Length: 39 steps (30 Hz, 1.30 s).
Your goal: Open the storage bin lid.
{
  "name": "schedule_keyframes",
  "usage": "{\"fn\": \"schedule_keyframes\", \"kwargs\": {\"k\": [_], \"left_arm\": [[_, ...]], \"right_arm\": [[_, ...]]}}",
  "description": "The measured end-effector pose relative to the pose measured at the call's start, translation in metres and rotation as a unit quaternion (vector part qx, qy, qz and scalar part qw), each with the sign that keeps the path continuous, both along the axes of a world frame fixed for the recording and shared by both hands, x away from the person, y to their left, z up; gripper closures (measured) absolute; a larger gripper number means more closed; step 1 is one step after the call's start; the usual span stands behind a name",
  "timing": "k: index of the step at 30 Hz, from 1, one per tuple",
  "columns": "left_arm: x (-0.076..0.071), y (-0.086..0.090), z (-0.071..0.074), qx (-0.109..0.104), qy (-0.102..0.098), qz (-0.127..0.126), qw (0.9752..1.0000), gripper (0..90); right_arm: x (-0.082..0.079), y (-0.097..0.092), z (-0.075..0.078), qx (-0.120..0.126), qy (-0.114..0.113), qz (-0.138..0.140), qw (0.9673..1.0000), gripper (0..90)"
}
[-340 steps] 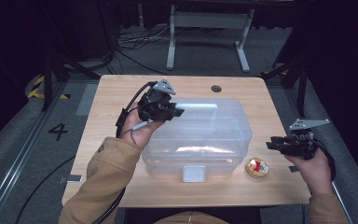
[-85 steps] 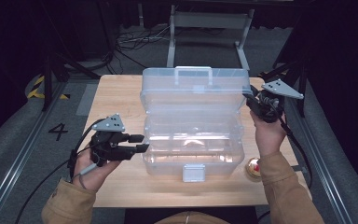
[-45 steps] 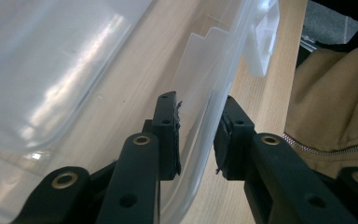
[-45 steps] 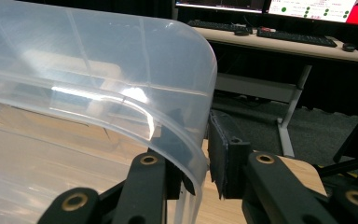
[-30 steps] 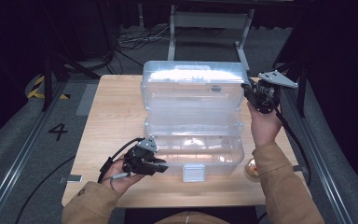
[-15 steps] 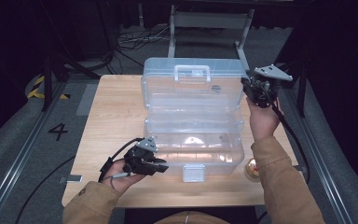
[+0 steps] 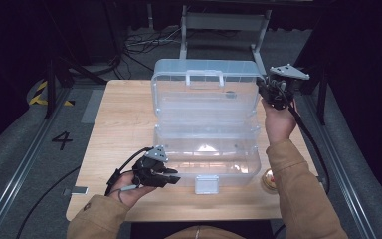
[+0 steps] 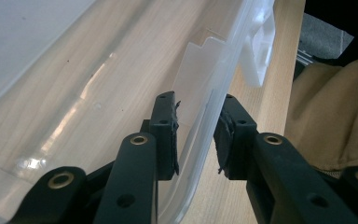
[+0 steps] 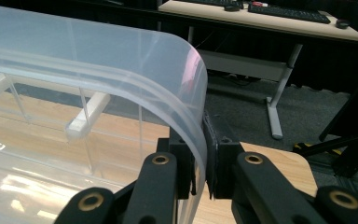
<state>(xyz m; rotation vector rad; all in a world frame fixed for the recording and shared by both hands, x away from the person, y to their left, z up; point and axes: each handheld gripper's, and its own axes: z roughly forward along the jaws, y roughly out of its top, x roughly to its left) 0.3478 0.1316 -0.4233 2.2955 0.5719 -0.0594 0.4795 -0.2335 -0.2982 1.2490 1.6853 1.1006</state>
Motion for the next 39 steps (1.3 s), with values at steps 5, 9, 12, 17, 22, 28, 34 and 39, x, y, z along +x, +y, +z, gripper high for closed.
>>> {"fn": "schedule_keyframes", "kwargs": {"k": [5, 9, 12, 17, 22, 28, 34, 39], "left_arm": [[-0.001, 0.0, 0.0, -0.002, -0.003, 0.0, 1.0, 71.0], [0.0, 0.0, 0.0, -0.002, -0.002, -0.001, 1.0, 71.1], [0.0, 0.0, 0.0, -0.001, -0.004, -0.002, 1.0, 71.2], [0.0, 0.0, 0.0, -0.002, -0.004, -0.003, 1.0, 71.5], [0.0, 0.0, 0.0, -0.003, -0.004, -0.004, 1.0, 71.6], [0.0, 0.0, 0.0, -0.003, -0.001, -0.004, 1.0, 71.6], [0.0, 0.001, 0.0, -0.003, -0.002, -0.004, 1.0, 71.6], [0.0, 0.001, 0.0, -0.005, -0.002, -0.006, 1.0, 71.7]], "right_arm": [[0.007, -0.002, 0.0, 0.005, 0.006, 0.006, 0.9999, 82.7], [0.014, -0.003, 0.0, 0.008, 0.015, 0.012, 0.9998, 82.6], [0.019, -0.005, 0.001, 0.011, 0.021, 0.015, 0.9996, 82.6], [0.025, -0.004, 0.001, 0.01, 0.027, 0.015, 0.9995, 82.8], [0.035, -0.004, -0.001, 0.013, 0.036, 0.013, 0.9992, 83.3], [0.045, -0.005, -0.002, 0.019, 0.049, 0.013, 0.9985, 83.7], [0.05, -0.006, -0.004, 0.02, 0.051, 0.017, 0.9984, 83.7], [0.055, -0.007, -0.006, 0.022, 0.054, 0.021, 0.9981, 83.7]]}}
